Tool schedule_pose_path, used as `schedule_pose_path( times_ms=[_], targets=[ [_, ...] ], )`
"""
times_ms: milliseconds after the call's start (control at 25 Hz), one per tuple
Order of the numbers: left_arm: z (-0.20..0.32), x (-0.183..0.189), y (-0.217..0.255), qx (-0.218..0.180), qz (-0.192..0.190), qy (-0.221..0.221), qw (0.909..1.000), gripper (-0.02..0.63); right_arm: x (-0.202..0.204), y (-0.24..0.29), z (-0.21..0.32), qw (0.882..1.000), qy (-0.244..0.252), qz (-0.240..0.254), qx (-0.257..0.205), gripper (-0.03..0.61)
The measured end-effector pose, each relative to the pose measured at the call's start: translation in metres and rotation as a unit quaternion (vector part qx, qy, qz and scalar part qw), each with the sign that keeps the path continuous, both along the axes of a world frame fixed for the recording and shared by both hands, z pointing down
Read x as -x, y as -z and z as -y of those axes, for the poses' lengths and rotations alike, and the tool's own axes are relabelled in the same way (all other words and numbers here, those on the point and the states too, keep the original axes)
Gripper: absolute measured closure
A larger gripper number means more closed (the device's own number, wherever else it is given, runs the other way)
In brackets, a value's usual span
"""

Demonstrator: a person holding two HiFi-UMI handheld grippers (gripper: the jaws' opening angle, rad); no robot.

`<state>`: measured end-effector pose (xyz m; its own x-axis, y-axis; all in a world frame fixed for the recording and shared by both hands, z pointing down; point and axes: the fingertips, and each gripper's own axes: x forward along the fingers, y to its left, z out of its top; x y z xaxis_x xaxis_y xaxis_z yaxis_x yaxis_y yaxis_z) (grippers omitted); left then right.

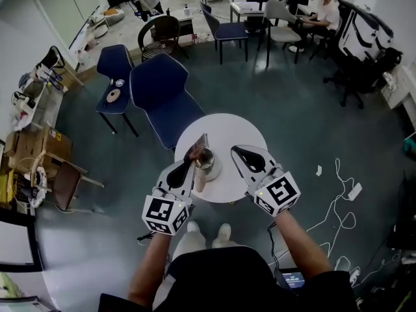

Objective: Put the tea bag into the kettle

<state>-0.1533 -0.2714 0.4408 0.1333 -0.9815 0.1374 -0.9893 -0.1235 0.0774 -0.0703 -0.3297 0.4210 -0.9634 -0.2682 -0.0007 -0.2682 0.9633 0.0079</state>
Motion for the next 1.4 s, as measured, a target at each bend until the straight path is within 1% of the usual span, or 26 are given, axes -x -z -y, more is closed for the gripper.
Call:
schedule_pose_path(
  times_ms=[200,400,600,760,960,1080,1240,1400],
  targets=[
    [0.016,0.005,-0.014,0.017,0.006,-0.007,0.9998,0.598,-0.004,-0.005,0.019,1.0,-0.011,-0.003,0.002,0.561],
    [0.031,0.016,-0.029,0.03,0.01,-0.021,0.9993,0.598,0.005,-0.005,0.035,1.0,-0.026,-0.008,-0.001,0.561],
    [0.045,0.035,-0.049,0.062,0.024,-0.04,0.997,0.598,0.026,-0.001,0.044,0.999,-0.032,-0.018,-0.007,0.561],
    [0.057,0.049,-0.075,0.094,0.046,-0.062,0.9926,0.598,0.042,-0.006,0.059,0.999,-0.046,-0.02,-0.002,0.561],
    [0.072,0.066,-0.103,0.129,0.069,-0.099,0.9843,0.598,0.062,-0.012,0.079,0.998,-0.061,-0.026,0.003,0.561],
    [0.078,0.071,-0.122,0.151,0.091,-0.121,0.9769,0.598,0.069,-0.014,0.089,0.997,-0.073,-0.029,0.005,0.561],
    [0.086,0.078,-0.143,0.181,0.114,-0.134,0.9676,0.598,0.073,-0.015,0.099,0.996,-0.086,-0.034,0.004,0.561],
    [0.092,0.084,-0.165,0.207,0.141,-0.155,0.9557,0.598,0.079,-0.019,0.106,0.994,-0.099,-0.035,0.005,0.561]
  ],
)
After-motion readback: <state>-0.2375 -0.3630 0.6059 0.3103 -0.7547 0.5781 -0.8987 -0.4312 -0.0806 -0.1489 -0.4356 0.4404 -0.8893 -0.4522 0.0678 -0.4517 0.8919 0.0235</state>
